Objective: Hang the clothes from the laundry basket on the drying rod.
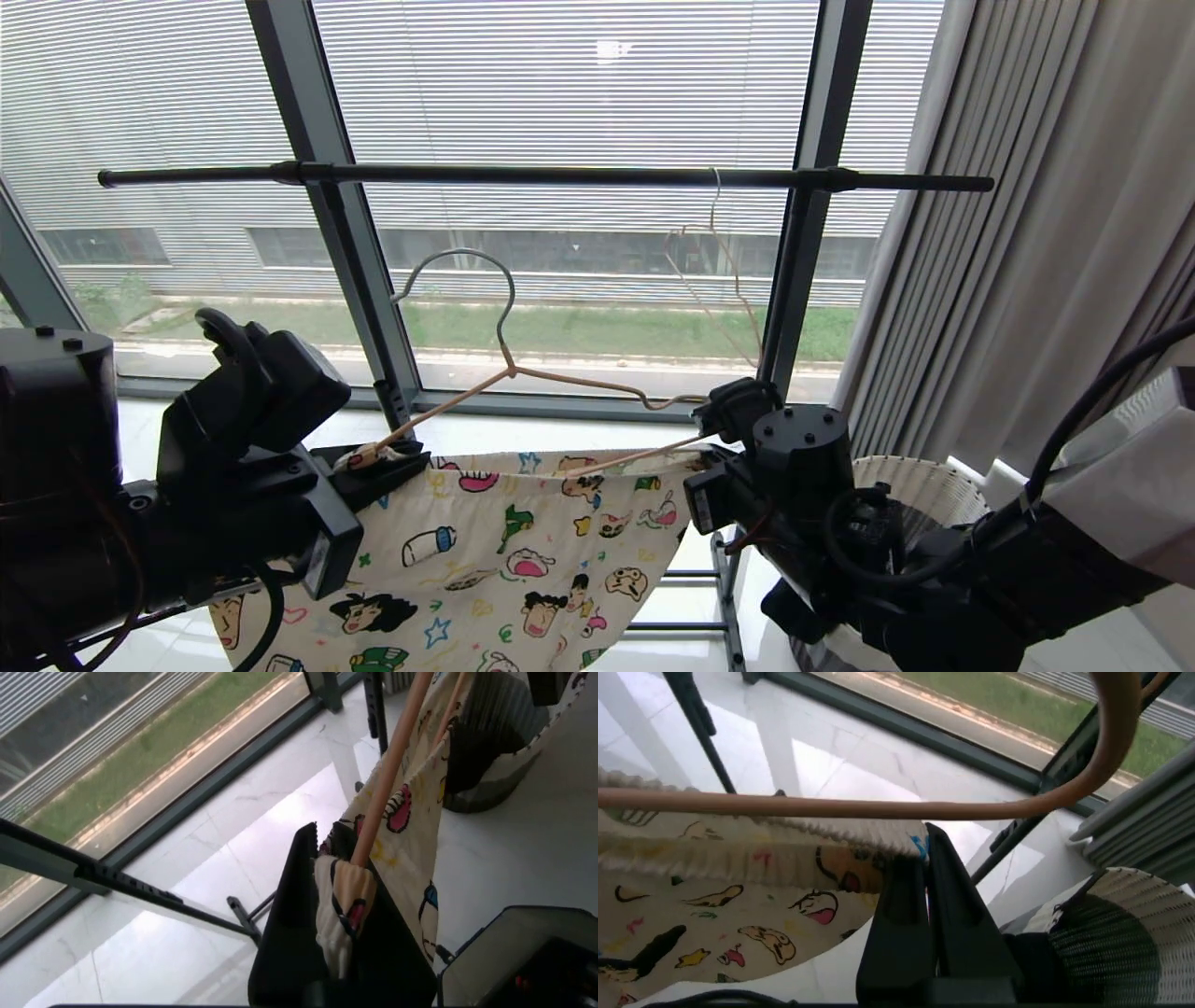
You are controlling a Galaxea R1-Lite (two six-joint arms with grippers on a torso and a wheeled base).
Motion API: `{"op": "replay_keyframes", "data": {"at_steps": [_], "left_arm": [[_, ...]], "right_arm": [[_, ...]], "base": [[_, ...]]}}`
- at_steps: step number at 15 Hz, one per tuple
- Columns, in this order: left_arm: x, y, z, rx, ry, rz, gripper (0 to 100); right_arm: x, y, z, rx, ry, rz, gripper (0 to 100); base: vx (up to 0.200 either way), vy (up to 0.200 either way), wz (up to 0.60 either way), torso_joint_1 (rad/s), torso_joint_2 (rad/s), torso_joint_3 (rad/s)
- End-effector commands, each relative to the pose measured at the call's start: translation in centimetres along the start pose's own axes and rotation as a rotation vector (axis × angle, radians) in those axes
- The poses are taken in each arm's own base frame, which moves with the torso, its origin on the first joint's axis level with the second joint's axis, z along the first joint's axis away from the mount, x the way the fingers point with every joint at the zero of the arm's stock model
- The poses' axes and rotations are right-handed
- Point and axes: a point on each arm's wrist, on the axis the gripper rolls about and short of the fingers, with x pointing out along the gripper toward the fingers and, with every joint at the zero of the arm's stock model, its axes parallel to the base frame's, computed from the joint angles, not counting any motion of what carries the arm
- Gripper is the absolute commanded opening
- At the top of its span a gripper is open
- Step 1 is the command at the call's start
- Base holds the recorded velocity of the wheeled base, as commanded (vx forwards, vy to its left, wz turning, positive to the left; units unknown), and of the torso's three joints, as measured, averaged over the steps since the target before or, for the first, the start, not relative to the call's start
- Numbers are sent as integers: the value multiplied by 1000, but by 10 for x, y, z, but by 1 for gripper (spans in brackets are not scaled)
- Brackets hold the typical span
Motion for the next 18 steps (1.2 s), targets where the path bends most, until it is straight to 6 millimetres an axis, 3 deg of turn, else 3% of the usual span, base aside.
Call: {"op": "replay_keyframes", "data": {"at_steps": [1, 6, 11, 15, 18], "left_arm": [[-1, 0, -1, 0, 1, 1, 0], [-4, 3, -8, -14, 22, 29, 0], [-10, -8, -25, -17, 63, 3, 0], [-7, -7, -26, -18, 70, -6, 0], [-7, -11, -38, 25, 109, -20, 0]], "right_arm": [[1, -9, 4, 8, -10, -23, 0], [6, -24, 9, 23, -19, -64, 0], [4, -34, 16, 28, -34, -55, 0], [3, -32, 18, 6, -38, -7, 0], [-1, -35, 21, 13, -46, -5, 0]], "base": [[0, 0, 0, 0, 0, 0], [0, 0, 0, 0, 0, 0], [0, 0, 0, 0, 0, 0], [0, 0, 0, 0, 0, 0], [0, 0, 0, 0, 0, 0]]}}
